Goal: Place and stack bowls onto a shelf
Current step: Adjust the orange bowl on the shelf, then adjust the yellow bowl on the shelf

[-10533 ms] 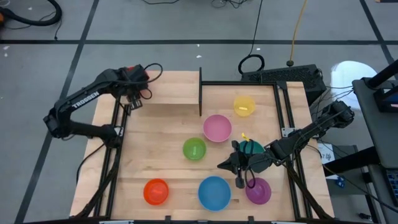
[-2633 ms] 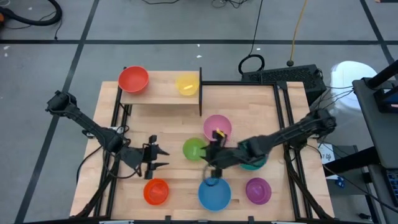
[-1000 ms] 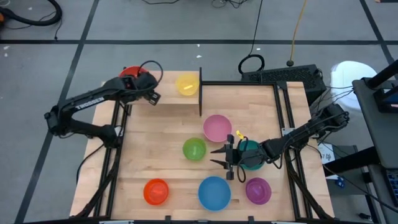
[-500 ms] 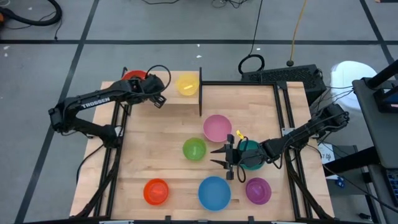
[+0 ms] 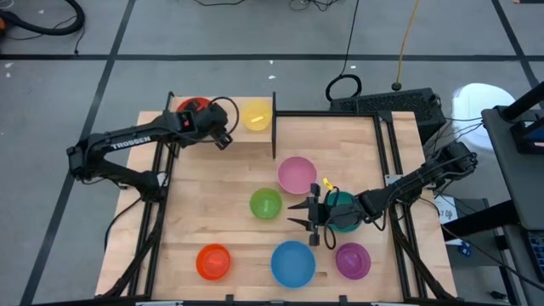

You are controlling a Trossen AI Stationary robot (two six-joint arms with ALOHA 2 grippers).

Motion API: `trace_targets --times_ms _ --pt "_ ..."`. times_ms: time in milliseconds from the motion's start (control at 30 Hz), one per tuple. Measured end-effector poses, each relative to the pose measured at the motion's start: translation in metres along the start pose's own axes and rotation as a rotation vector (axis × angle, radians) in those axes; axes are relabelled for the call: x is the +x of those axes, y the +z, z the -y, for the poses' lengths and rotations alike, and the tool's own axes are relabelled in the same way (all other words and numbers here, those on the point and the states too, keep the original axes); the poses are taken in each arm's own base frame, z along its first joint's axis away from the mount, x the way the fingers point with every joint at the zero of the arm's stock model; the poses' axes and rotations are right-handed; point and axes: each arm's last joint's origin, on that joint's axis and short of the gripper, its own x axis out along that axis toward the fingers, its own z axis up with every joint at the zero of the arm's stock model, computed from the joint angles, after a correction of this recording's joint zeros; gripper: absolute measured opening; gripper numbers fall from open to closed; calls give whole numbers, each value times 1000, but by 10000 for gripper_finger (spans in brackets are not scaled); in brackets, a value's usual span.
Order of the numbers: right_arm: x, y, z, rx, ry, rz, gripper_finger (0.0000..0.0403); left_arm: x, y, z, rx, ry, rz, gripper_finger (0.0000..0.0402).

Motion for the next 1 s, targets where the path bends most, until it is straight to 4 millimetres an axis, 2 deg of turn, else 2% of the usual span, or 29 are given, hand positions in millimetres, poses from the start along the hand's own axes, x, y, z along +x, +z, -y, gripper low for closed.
trace_targets --times_ms 200,333,500,667,800,1000 --pt "0 0 0 0 0 0 139 -30 -4 2 37 -23 97 188" --pt "0 0 1 2 -3 2 139 -52 0 13 122 -186 233 188" --pt "1 5 5 31 -86 53 139 -54 13 27 178 -379 357 188" --pt "1 15 11 77 -214 145 139 -38 28 41 180 -387 419 188" --pt "1 18 13 87 -219 176 139 -10 39 45 106 -327 389 188" --pt "0 18 11 90 -211 175 139 29 43 40 28 -145 292 188"
